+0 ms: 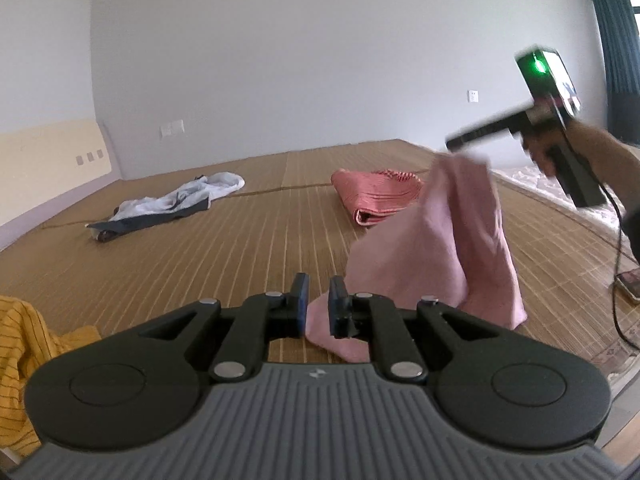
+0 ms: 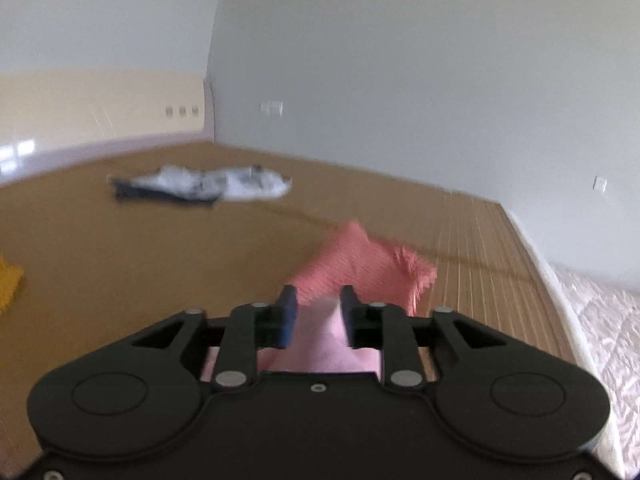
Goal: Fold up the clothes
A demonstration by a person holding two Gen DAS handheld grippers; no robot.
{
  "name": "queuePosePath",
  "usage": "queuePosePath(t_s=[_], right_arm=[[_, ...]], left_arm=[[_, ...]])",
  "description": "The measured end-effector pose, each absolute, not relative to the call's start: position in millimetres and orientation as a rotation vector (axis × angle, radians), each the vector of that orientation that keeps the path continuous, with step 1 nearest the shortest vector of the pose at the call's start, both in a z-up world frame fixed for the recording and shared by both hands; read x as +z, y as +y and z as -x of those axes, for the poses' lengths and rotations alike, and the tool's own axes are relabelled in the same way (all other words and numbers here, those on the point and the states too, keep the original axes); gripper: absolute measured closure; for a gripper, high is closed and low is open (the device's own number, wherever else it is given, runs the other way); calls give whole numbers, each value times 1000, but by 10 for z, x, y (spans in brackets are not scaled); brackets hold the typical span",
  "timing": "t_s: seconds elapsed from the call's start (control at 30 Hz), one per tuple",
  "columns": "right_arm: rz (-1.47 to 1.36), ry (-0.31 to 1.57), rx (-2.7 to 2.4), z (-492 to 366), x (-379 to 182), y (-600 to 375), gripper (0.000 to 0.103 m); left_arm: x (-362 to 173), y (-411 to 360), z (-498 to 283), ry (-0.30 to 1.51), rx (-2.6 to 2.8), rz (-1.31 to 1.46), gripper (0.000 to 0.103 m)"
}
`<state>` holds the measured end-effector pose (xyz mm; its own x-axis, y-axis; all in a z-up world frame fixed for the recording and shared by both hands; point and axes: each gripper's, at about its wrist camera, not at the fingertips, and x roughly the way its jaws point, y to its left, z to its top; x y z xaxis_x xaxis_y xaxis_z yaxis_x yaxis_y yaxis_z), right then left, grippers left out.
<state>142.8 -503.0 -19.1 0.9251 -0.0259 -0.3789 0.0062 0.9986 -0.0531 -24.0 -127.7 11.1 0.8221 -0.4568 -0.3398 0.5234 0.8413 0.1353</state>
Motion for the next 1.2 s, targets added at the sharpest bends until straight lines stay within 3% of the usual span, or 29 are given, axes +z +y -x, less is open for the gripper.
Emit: queuePosePath(t_s=[0.23,0.3,0.37,0.43,0.47,0.53,0.57,0.77,0.9,1.2], right_arm=[[62,540,234,-1012,-820,-4675,32],[121,593,297,-939,-1037,-4507,29],[240,644,299,-867,-1215,-4300,30],[378,657,265,-803,-1345,-4148,37],[438,662,231,-800,-1409,-4115,50],[424,682,191,-824,-1451,-4184,85],[348,681,198,-809,-1397,-4284,94],[-42,429,233,-493,-706,-4826,94],[-190,292,314,-263,-247,-5145,94],[-337,224,330,-206,-173,-5489,94]], left_arm=[[-9,-1464,130,347,-580,-239,79],[-71,-1582,76,363,-608,-259,65],[-139,-1712,79,376,-623,-295,59],[-202,-1833,107,380,-637,-327,59],[-224,-1869,131,383,-646,-333,59],[-260,-1921,135,389,-655,-340,59],[-276,-1942,133,392,-657,-344,59],[-337,-2008,79,400,-652,-372,57],[-376,-2103,119,395,-671,-403,50],[-490,-2401,63,367,-707,-424,46]])
